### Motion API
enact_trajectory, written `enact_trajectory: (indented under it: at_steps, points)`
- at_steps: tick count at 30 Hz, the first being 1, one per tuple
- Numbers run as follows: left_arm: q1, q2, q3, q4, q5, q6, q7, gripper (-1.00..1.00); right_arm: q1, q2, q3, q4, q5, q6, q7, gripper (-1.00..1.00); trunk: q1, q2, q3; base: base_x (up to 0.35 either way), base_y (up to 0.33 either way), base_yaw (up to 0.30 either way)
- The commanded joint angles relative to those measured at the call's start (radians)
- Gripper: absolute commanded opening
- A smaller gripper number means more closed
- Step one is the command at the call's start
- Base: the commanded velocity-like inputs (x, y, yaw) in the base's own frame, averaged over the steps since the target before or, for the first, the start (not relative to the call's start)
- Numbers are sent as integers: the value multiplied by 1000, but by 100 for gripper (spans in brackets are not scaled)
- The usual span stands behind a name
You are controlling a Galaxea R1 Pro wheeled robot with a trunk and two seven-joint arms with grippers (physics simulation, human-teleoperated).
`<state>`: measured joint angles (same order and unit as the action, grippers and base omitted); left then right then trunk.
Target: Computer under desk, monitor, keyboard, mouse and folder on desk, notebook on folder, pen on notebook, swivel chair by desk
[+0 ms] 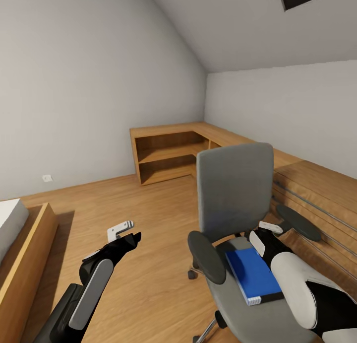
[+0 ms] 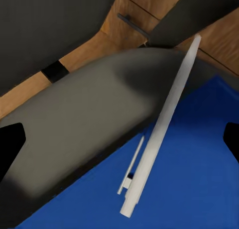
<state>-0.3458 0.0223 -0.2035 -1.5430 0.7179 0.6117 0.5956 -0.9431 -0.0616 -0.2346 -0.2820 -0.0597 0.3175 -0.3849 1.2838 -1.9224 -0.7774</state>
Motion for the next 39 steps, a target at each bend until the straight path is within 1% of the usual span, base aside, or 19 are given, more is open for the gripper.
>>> enact_trajectory:
  at_steps: [1,12,22,26,33,38,39]
  points:
    - [-1,1,-2,-1,10,1,10,100,0,0,1,-2,-6,5,-4,100,0,0,-1,94,0,0]
    - [-1,1,-2,0,12,2,10,100,0,-7,1,0,-6,5,-4,100,0,0,-1,24,0,0]
    - [-1,1,-2,-11,15,1,9,100,0,-29,-1,1,-7,5,-5,100,0,0,-1,1,0,0]
    - [-1,1,-2,-15,15,1,9,100,0,-32,-1,1,-8,5,-5,100,15,-28,-14,0,0,0]
    - [-1,1,-2,-20,15,0,9,100,0,-33,-1,1,-8,5,-5,100,15,-28,-14,0,0,0]
    - [-1,1,-2,-19,15,-1,9,100,0,-33,-1,1,-8,5,-5,100,35,-63,-29,0,0,0]
    - [-1,1,-2,-20,15,-1,9,100,0,-33,-1,1,-8,5,-5,100,35,-63,-29,0,0,0]
